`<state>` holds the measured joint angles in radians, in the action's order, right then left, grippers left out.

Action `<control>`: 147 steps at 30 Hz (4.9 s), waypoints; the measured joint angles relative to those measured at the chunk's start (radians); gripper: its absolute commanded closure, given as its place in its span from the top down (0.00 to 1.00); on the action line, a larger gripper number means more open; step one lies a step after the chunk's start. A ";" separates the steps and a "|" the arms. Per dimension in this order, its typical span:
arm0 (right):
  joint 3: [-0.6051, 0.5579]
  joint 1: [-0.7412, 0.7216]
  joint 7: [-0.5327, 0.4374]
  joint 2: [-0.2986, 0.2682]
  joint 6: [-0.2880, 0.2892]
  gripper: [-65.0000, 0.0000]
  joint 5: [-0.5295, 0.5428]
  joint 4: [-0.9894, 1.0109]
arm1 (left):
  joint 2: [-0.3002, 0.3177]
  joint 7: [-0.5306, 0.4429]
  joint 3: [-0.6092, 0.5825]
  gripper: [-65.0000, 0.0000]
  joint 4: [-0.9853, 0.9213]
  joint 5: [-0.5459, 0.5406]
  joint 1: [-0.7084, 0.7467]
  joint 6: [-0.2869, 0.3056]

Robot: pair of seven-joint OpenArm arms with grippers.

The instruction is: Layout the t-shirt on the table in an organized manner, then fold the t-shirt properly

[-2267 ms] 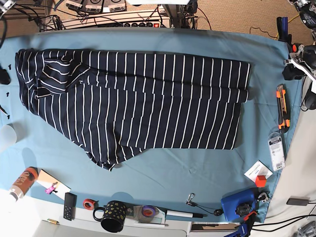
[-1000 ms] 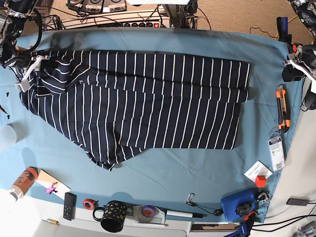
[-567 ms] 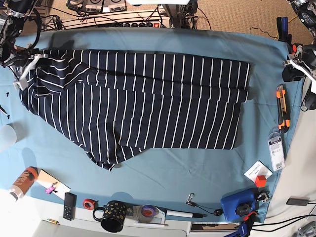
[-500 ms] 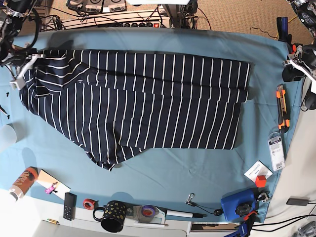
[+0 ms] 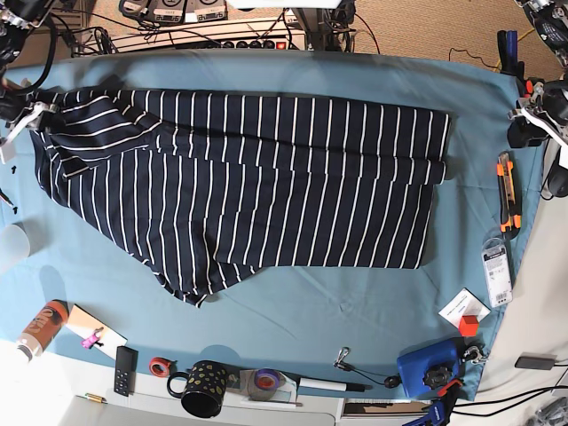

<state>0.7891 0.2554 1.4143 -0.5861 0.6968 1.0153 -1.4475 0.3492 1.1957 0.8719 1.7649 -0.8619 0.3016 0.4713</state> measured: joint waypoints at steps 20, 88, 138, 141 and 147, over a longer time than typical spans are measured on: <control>-0.485 -0.483 -0.369 -0.136 -0.040 0.35 -0.409 0.243 | 0.001 -0.099 -0.344 0.35 -0.002 0.136 -0.084 -0.012; -0.752 -0.367 -0.029 -0.112 -0.015 0.29 -0.147 -0.241 | 0.003 -0.099 -0.462 0.35 -0.003 0.209 -0.163 -0.023; -0.673 -0.760 -0.373 0.254 -0.101 0.00 -0.600 0.067 | 0.003 -0.105 -0.462 0.35 -0.003 0.215 -0.163 -0.022; -0.673 -0.743 -0.266 0.254 -0.102 0.00 -0.604 -0.047 | 0.003 -0.105 -0.462 0.35 -0.003 0.215 -0.163 -0.022; -0.675 -0.640 -0.158 0.249 -0.100 0.00 -0.581 -0.290 | 0.003 -0.105 -0.462 0.35 -0.003 0.215 -0.163 -0.022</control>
<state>0.1143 -0.3851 1.2568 -0.3367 0.5968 0.4347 -1.7370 0.3523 1.0908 0.4095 1.7622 -0.6468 0.1383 0.4492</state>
